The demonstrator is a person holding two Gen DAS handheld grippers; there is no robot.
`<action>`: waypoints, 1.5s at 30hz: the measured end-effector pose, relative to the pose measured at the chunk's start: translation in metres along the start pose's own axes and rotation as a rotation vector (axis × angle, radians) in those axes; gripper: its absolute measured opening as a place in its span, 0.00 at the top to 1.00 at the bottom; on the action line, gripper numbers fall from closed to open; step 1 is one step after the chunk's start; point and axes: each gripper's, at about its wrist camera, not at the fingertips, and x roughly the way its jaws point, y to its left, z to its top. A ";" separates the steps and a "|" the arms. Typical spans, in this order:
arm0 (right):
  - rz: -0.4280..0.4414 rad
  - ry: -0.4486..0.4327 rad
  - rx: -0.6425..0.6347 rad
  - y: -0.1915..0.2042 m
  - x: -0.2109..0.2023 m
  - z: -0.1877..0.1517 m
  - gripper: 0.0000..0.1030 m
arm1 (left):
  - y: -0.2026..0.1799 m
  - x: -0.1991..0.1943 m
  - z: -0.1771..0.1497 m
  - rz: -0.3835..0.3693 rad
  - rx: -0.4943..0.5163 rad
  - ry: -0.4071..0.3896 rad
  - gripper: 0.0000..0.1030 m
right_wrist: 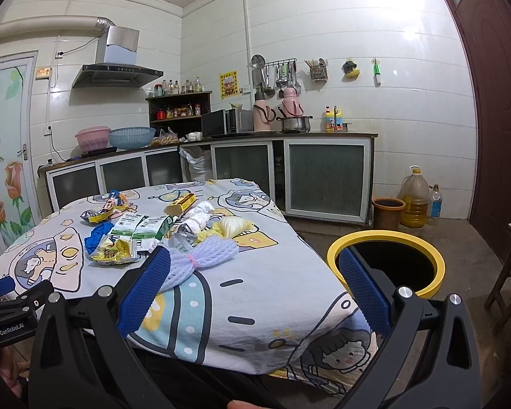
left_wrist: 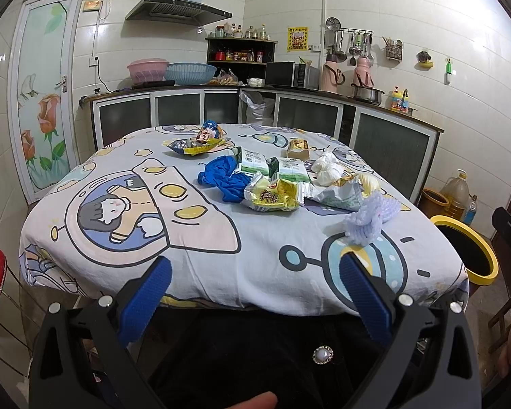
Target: Collect trash
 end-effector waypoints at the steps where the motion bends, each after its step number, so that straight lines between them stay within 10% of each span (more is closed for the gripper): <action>1: 0.000 0.000 0.000 0.000 0.000 0.001 0.07 | 0.000 0.000 0.000 0.000 0.000 0.001 0.08; 12: -0.025 0.034 0.036 -0.012 0.021 0.004 0.07 | 0.002 0.003 -0.003 -0.096 -0.003 0.029 0.08; 24: 0.231 0.231 0.054 -0.024 0.087 0.026 0.07 | 0.038 0.032 -0.024 -0.250 -0.215 0.124 0.08; 38: 0.380 0.418 -0.056 0.028 0.130 0.009 0.07 | 0.069 0.081 0.057 -0.078 0.026 0.134 0.08; 45: 0.369 0.399 -0.168 0.059 0.141 0.008 0.07 | 0.079 0.138 0.120 -0.138 0.216 0.126 0.08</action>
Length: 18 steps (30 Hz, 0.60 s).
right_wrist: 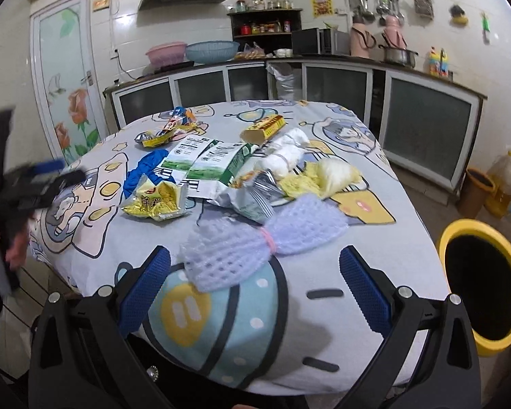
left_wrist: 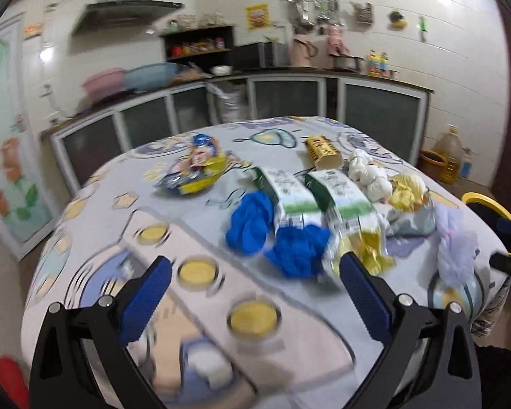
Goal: Collect trash
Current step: 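Grasp the white foam net with the right gripper while the left gripper grasps the blue gloves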
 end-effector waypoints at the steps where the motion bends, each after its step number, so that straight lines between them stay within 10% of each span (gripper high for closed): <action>1: 0.002 -0.003 -0.005 0.003 0.002 0.003 0.07 | 0.005 0.006 0.006 -0.047 0.000 0.013 0.08; 4: 0.000 0.005 -0.007 0.008 0.010 0.009 0.07 | 0.023 0.043 0.031 -0.214 0.027 0.075 0.08; 18: -0.001 0.079 0.007 0.003 0.048 0.017 0.07 | 0.034 0.131 0.042 -0.467 0.154 0.211 0.08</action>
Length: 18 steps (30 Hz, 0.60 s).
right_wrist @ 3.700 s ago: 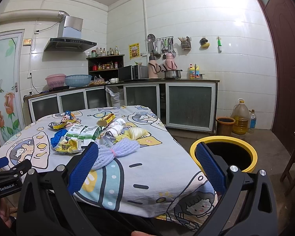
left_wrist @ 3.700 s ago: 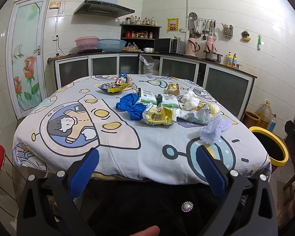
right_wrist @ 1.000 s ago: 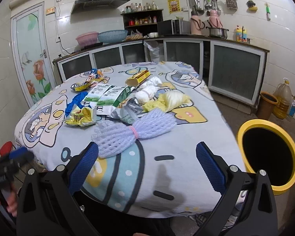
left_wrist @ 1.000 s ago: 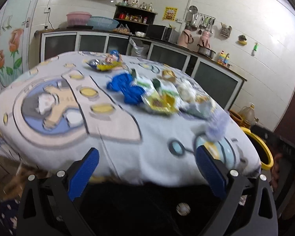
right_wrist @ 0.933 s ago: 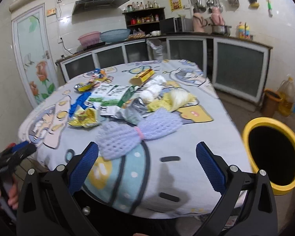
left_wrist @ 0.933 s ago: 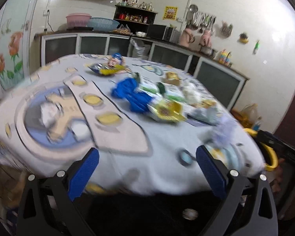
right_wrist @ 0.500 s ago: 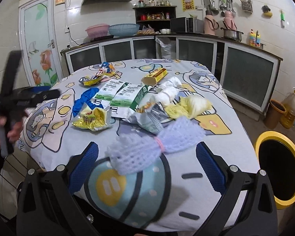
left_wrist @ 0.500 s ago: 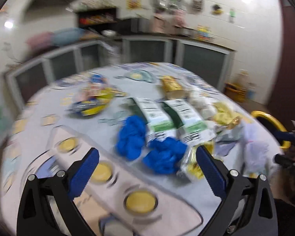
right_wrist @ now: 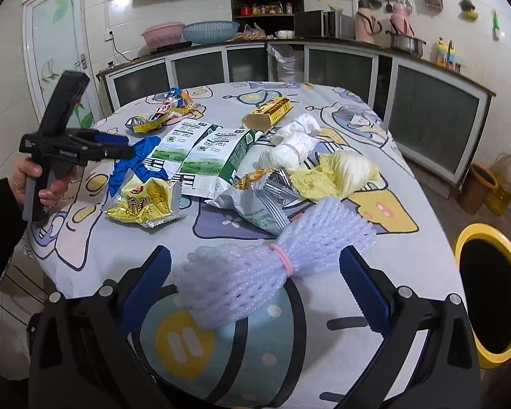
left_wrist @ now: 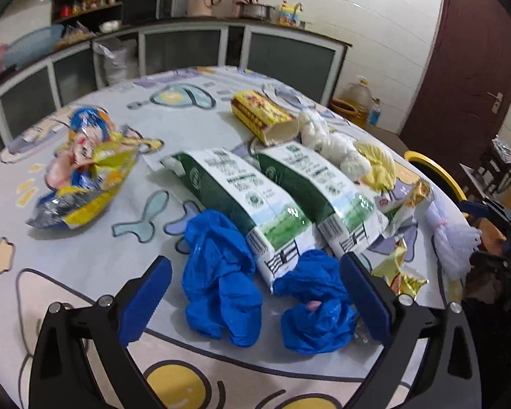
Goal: Collect trash
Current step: 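Grasp the white foam net with the right gripper while the left gripper grasps the blue gloves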
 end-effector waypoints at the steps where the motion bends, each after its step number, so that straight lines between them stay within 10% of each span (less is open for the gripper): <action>1: 0.005 -0.001 0.007 -0.001 0.000 0.000 0.07 | 0.002 0.003 -0.001 -0.001 0.002 0.007 0.08; 18: 0.025 0.028 -0.007 0.012 0.021 0.002 0.07 | 0.031 0.035 0.000 -0.066 -0.042 0.106 0.08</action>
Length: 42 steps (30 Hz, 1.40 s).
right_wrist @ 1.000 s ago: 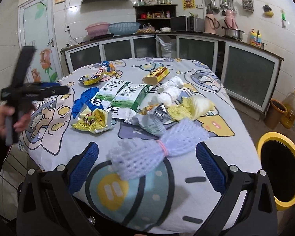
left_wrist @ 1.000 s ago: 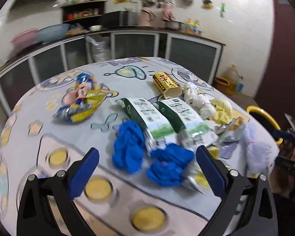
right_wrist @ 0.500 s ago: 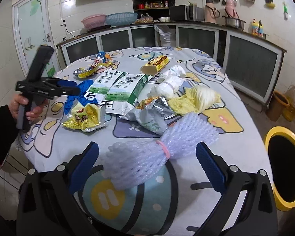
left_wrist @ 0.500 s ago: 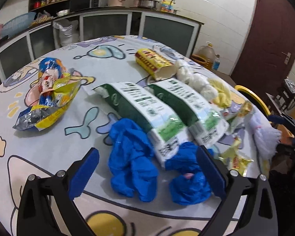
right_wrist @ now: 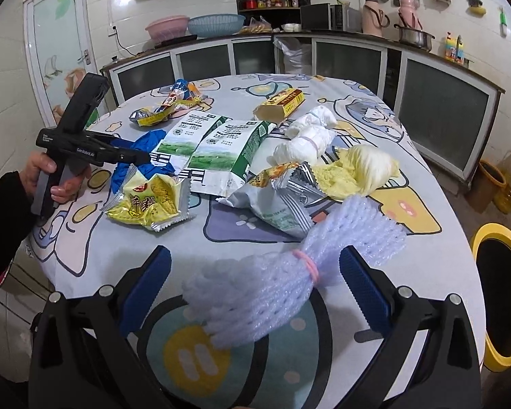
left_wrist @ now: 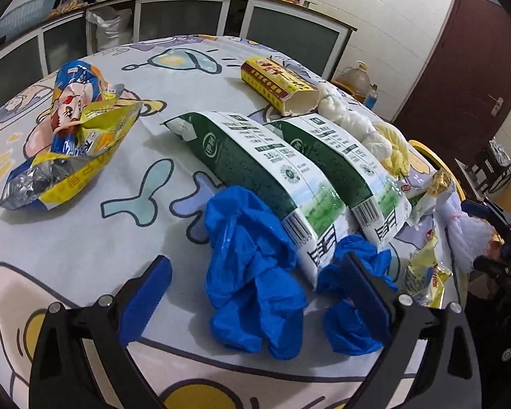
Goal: Collect trash
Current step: 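Grasp the white foam net with the right gripper while the left gripper grasps the blue gloves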
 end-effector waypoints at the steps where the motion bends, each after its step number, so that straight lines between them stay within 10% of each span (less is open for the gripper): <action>1: -0.002 0.003 -0.001 -0.001 0.001 0.000 0.08 | 0.001 0.001 0.000 -0.006 0.001 0.002 0.08; 12: -0.011 0.015 0.011 -0.009 0.008 0.003 0.22 | 0.015 -0.005 -0.004 -0.054 -0.047 -0.025 0.21; 15: -0.021 0.017 0.024 -0.011 0.008 0.003 0.33 | 0.017 -0.002 -0.003 -0.026 -0.057 -0.023 0.46; 16: -0.033 0.018 0.022 -0.012 0.008 0.002 0.44 | 0.019 -0.002 -0.002 -0.026 -0.066 -0.023 0.65; 19: -0.058 0.021 0.022 -0.012 0.005 0.003 0.74 | 0.022 -0.005 -0.001 -0.040 -0.103 -0.029 0.81; 42: 0.001 -0.119 0.103 -0.030 -0.068 0.005 0.86 | -0.030 -0.121 -0.040 0.067 -0.124 -0.194 0.84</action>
